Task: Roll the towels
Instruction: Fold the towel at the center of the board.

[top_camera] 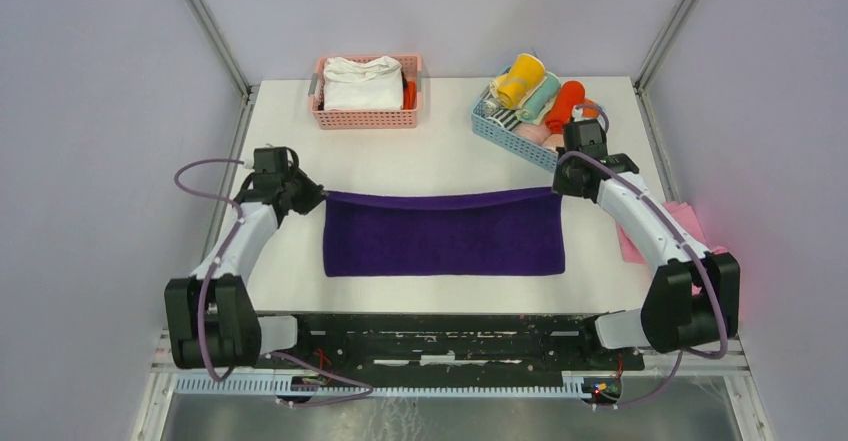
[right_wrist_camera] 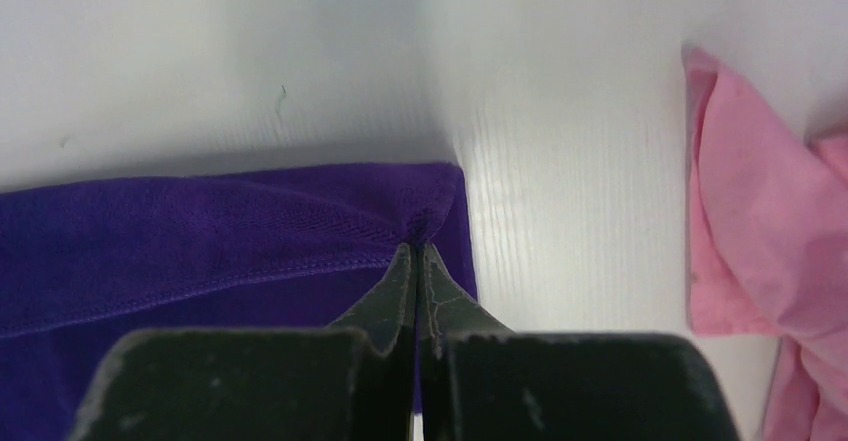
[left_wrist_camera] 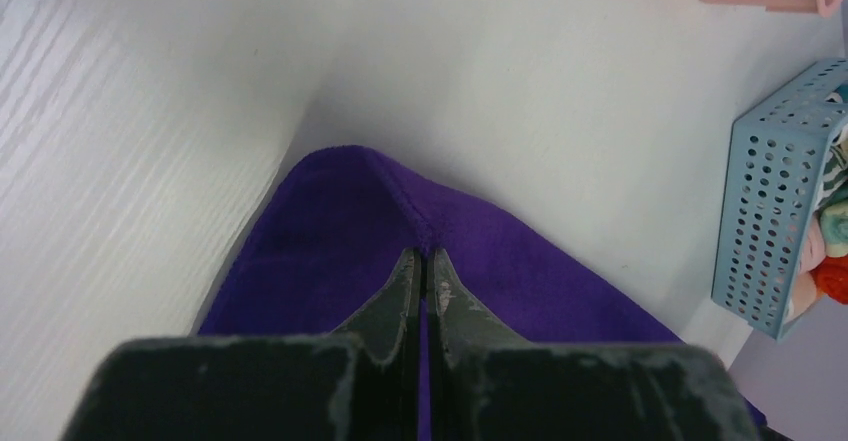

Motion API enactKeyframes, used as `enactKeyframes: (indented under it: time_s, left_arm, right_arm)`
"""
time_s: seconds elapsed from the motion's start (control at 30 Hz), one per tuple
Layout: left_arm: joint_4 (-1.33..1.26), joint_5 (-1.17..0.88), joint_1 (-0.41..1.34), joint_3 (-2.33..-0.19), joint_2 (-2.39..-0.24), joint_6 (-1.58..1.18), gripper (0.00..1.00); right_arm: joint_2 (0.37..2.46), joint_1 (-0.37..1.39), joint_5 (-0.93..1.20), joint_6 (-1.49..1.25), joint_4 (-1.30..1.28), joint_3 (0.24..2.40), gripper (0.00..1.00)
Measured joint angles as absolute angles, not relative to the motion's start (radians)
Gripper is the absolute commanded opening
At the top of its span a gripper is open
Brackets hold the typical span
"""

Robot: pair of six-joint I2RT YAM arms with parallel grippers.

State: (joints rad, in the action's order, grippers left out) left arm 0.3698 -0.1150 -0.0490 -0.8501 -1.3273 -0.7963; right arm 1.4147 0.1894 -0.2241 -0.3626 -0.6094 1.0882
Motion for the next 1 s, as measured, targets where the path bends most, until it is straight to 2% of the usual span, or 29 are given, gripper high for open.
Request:
enactKeyframes:
  time_s: [0.4,0.6,0.77,0.9,1.0]
  left_arm:
    - [0.533,-0.033,-0.049,-0.585,-0.903,-0.886,0.03]
    - [0.577,-0.02,-0.048,-0.495,-0.841,-0.907,0.03]
    - [0.575,-0.027,-0.048,-0.376,-0.837,-0.951,0.03]
    - [0.563,-0.031,-0.048,-0.328,-0.833,-0.977,0.08]
    - [0.547,-0.028,-0.048,-0.324,-0.832,-0.976,0.22]
  right_arm:
    - [1.143,0.187,-0.191,-0.525,-0.809,0.834,0.0]
    - [1.039,0.186,-0.199,-0.632,-0.851,0.714,0.03]
    - [1.036,0.185,-0.193,-0.714,-0.839,0.628,0.04]
    - [1.088,0.182,-0.187,-0.758,-0.802,0.59,0.12]
    - [1.127,0.182,-0.179,-0.774,-0.77,0.57,0.26]
